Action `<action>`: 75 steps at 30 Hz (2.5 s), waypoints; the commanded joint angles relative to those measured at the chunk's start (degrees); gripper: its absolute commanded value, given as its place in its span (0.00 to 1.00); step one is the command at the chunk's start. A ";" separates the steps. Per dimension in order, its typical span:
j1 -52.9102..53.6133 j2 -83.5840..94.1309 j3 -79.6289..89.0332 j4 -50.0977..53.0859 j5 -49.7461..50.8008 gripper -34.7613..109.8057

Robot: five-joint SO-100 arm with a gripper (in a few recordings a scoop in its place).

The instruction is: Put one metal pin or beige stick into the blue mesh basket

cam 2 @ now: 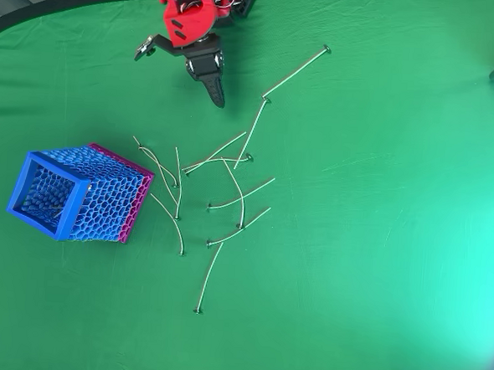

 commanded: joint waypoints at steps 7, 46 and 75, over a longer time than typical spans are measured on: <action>1.05 -6.50 -11.78 5.36 0.18 0.24; 5.01 -60.21 -61.26 11.34 0.09 0.24; 0.00 -101.51 -107.49 21.45 4.04 0.24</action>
